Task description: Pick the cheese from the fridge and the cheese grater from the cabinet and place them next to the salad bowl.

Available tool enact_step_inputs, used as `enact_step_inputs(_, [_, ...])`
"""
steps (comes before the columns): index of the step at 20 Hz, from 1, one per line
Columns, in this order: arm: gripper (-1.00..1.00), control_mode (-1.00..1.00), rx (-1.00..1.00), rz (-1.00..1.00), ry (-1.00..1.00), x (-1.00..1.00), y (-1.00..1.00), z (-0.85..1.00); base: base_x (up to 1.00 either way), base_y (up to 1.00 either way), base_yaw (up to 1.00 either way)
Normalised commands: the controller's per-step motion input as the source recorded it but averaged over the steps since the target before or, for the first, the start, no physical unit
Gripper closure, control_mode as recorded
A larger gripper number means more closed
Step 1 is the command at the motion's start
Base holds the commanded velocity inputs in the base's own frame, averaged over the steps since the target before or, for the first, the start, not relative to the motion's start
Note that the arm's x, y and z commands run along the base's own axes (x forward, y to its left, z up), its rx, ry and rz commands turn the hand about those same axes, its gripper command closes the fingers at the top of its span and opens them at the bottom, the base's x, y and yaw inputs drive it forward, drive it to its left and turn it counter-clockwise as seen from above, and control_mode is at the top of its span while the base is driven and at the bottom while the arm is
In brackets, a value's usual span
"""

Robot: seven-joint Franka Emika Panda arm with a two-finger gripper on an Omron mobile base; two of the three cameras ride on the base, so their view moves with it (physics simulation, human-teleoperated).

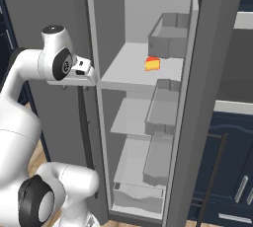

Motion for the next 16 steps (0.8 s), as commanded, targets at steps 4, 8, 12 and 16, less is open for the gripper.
enact_step_inputs(4, [-1.00, -1.00, 0.00, 0.00, 0.00, 0.00, 0.00, 0.00, 0.00, 0.00, 0.00])
enact_step_inputs(8, [-1.00, -1.00, 0.00, 0.00, 0.00, 0.00, 0.00, 0.00, 0.00, 0.00, 0.00])
enact_step_inputs(12, [-1.00, -1.00, 0.00, 0.00, 0.00, 0.00, 0.00, 0.00, 0.00, 0.00, 0.00])
enact_step_inputs(16, [-1.00, -1.00, 0.00, 0.00, 0.00, 0.00, 0.00, 0.00, 0.00, 0.00, 0.00])
